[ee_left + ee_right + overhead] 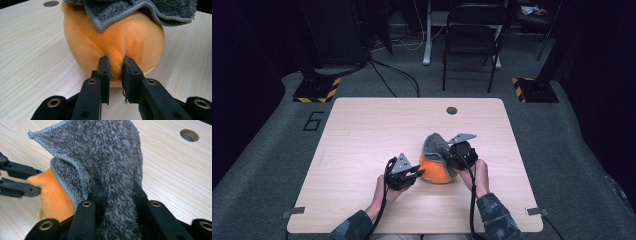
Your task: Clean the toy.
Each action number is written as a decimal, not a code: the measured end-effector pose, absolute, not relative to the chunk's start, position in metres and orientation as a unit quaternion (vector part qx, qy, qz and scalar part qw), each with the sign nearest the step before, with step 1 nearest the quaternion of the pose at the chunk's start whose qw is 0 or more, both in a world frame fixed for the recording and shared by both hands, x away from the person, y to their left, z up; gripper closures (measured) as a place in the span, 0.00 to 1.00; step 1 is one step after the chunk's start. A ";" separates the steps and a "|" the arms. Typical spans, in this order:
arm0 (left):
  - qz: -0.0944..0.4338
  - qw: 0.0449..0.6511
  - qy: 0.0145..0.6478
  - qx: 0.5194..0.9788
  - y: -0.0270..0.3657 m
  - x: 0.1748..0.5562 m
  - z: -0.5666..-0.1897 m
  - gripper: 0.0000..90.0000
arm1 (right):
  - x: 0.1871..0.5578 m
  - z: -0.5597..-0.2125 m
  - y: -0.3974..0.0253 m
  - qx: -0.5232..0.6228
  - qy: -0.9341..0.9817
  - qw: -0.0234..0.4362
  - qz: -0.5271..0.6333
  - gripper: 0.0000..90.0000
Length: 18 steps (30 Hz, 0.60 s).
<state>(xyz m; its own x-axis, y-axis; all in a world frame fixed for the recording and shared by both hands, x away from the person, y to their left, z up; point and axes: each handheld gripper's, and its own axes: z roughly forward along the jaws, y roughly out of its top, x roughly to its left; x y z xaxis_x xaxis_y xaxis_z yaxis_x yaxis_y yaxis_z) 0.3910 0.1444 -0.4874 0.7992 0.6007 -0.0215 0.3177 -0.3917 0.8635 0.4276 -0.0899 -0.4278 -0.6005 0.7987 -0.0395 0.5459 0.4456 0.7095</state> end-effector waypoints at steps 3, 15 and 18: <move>0.149 0.476 0.280 0.820 0.145 0.391 -0.488 0.86 | 0.430 -0.429 -0.096 0.408 0.830 0.186 0.331 0.80; 0.150 0.477 0.280 0.820 0.144 0.391 -0.488 0.86 | 0.441 -0.442 -0.121 0.451 0.821 0.167 0.308 0.80; 0.149 0.476 0.280 0.820 0.144 0.391 -0.488 0.86 | 0.443 -0.445 -0.125 0.457 0.820 0.164 0.302 0.80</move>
